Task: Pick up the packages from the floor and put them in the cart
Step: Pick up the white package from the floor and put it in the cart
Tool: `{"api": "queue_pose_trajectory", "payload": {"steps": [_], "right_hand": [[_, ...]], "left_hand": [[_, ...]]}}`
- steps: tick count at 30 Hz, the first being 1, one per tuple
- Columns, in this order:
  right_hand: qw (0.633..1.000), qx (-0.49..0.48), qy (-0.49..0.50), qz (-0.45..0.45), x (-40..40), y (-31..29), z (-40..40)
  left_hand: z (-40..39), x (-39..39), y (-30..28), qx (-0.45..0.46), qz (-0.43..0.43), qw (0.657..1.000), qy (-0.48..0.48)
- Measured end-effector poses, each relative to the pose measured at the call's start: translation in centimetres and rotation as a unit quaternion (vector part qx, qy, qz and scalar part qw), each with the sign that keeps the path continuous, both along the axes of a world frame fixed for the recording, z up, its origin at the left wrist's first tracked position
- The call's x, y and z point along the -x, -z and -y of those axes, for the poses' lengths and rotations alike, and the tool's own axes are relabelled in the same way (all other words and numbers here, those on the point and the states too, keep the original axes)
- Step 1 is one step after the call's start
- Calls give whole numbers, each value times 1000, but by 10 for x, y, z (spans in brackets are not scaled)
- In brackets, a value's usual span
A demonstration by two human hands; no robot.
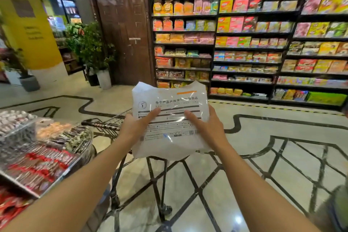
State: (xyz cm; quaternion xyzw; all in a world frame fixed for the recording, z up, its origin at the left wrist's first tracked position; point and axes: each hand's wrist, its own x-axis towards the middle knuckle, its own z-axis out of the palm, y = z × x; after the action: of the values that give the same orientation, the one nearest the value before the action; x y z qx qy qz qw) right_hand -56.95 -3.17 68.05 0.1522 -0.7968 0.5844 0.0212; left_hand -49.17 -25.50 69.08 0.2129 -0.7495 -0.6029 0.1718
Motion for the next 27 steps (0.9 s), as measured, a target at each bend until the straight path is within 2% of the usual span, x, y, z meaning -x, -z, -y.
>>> {"api": "queue_pose_trajectory", "payload": {"steps": [9,13,20,27], "right_hand": [[1000,-25,-17,3,217,33,15],[998,-50,-39,21,313,40,31],[993,-45,-86,64,429,79,89],[984,-65,-153,62,536,109,190]], "left_hand": [[9,209,33,30,12,999,-9],[23,288,50,1,33,998,-48],[64,380,76,-9,67,994,-89],[154,469,122,-21,82,984,-158]]}}
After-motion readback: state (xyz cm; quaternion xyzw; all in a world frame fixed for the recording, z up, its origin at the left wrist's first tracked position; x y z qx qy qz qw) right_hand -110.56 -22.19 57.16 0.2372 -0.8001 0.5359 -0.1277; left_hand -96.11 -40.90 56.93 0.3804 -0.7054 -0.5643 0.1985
